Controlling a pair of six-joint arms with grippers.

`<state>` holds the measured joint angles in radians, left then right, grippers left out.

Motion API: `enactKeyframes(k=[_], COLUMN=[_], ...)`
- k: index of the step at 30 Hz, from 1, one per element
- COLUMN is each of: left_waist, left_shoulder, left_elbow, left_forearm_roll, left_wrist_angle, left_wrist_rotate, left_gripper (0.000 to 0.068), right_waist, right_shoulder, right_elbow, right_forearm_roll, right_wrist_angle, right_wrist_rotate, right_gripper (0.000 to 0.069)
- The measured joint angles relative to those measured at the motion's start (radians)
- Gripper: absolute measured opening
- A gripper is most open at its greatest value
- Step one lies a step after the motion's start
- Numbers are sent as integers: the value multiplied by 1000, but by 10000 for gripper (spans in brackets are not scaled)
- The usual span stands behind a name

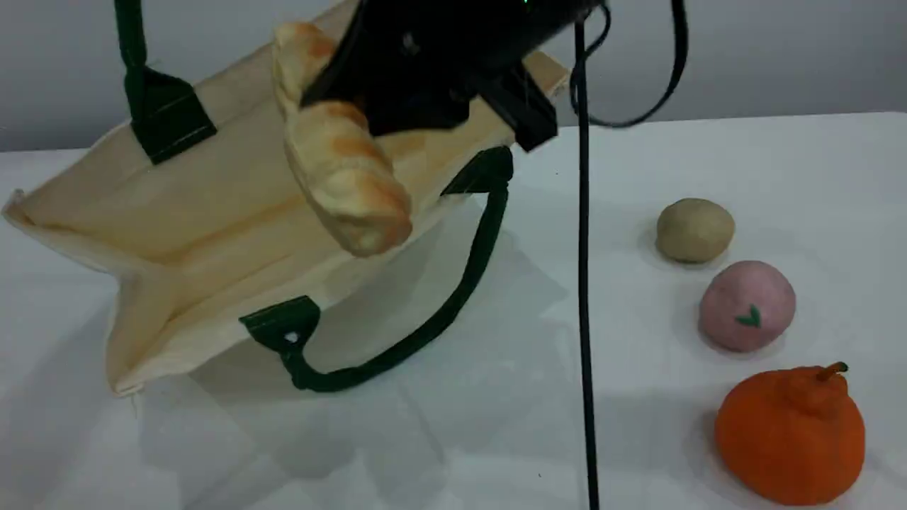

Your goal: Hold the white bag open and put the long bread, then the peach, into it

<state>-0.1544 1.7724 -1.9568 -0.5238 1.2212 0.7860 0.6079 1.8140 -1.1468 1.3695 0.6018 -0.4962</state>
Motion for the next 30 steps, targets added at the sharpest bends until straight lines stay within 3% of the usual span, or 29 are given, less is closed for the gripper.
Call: enactKeyframes(k=[13,21,25,30], left_waist=[0,0,0,0], left_shoulder=[0,0,0,0], left_elbow=[0,0,0,0], left_forearm_roll=[-7,-10,-11,-11], left_wrist_angle=[0,0,0,0], left_wrist_rotate=[-2,-2,-5,-9], left_gripper=[97,97,97,97], right_waist=[-30,-30,-30,-30], right_shoulder=[136,145,145,145], right_elbow=[-10,-10,-9,-12], right_forearm_roll=[353,381,377,377], right_wrist_angle=[-97,-229,-216,-216], right_wrist_rotate=[-247,-341,-349,-343], right_gripper=[95,96,158,332])
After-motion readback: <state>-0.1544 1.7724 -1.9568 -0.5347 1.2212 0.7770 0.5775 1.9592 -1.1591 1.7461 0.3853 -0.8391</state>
